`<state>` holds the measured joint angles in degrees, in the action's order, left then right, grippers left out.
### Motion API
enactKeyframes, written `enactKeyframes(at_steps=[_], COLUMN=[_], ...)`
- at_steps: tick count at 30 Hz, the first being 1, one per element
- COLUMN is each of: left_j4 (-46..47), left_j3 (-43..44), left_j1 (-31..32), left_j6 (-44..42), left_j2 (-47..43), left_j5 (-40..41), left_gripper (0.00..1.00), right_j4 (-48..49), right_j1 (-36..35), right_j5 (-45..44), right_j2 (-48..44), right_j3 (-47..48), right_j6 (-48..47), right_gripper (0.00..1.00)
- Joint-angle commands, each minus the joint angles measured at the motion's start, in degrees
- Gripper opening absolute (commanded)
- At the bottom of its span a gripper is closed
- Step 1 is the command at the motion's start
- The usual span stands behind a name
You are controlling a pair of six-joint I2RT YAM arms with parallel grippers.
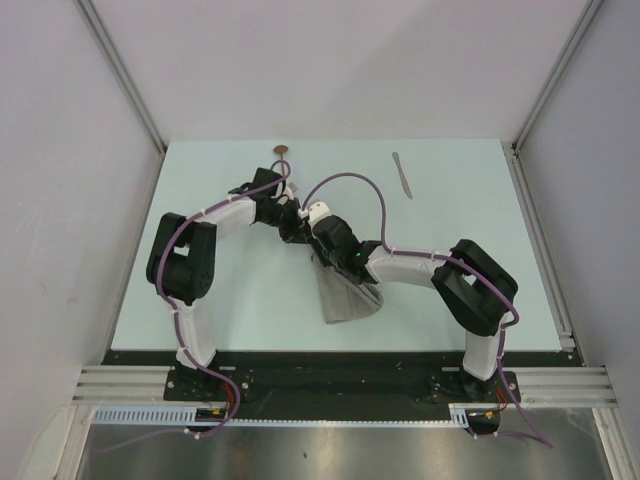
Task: Fold the napkin into a case and place the utensils inside
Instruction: Pick up the top corner of the smaller rectangle folded napkin from the center of the board.
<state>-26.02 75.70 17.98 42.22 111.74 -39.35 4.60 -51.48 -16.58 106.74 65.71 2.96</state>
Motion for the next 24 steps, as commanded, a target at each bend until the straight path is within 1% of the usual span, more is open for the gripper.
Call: enactKeyframes(at_steps=[1, 4, 5, 8, 9, 11, 12, 18, 20, 21, 23, 24], left_j4=[1.7, 1.6, 1.7, 1.7, 1.7, 1.6, 1.7, 1.9, 1.9, 1.9, 1.8, 1.7], left_j3=[0.1, 0.3, 0.2, 0.3, 0.2, 0.1, 0.1, 0.1, 0.1, 0.1, 0.1, 0.1], left_j1=[-0.9, -1.2, -1.2, -1.3, -1.5, -1.7, -1.8, -2.0, -2.0, -2.1, -2.1, -2.1], left_j6=[1.4, 1.3, 1.4, 1.4, 1.2, 1.0, 0.9, 0.4, 0.2, 0.0, -0.4, -0.8], left_j2=[-0.8, -0.6, -0.6, -0.5, -0.5, -0.2, -0.1, 0.0, -0.1, -0.5, -1.1, -1.5], left_j5=[-1.4, -1.6, -1.7, -1.5, -1.5, -1.4, -1.3, -0.6, -0.5, 0.0, 1.7, 2.3], left_gripper=[0.00, 0.00, 0.00, 0.00, 0.00, 0.00, 0.00, 0.00, 0.04, 0.12, 0.21, 0.32], right_j4=[2.3, 2.6, 2.7, 2.7, 2.7, 2.8, 2.9, 3.9, 4.5, 4.5, 4.2, 3.6], right_j1=[0.0, 0.0, 0.0, 0.2, 0.4, 0.5, 0.6, 1.7, 1.9, 2.1, 2.4, 2.7], right_j5=[-1.8, -1.8, -2.1, -1.8, -1.7, -0.6, -0.5, 2.8, 3.8, 5.0, 7.0, 8.4], right_j2=[0.0, -0.1, 0.0, -0.2, -0.6, -0.9, -1.2, -1.4, -2.0, -2.1, -2.2, -2.1], right_j3=[0.7, 0.4, 0.4, 0.3, 0.0, -0.3, -0.5, -1.6, -2.0, -2.0, -1.6, -1.2], right_j6=[0.6, 1.0, 1.2, 1.8, 1.9, 2.2, 2.6, 3.5, 2.9, 2.6, 2.1, 2.0], right_gripper=[0.30, 0.22, 0.17, 0.12, 0.06, 0.02, 0.00, 0.00, 0.00, 0.00, 0.00, 0.00])
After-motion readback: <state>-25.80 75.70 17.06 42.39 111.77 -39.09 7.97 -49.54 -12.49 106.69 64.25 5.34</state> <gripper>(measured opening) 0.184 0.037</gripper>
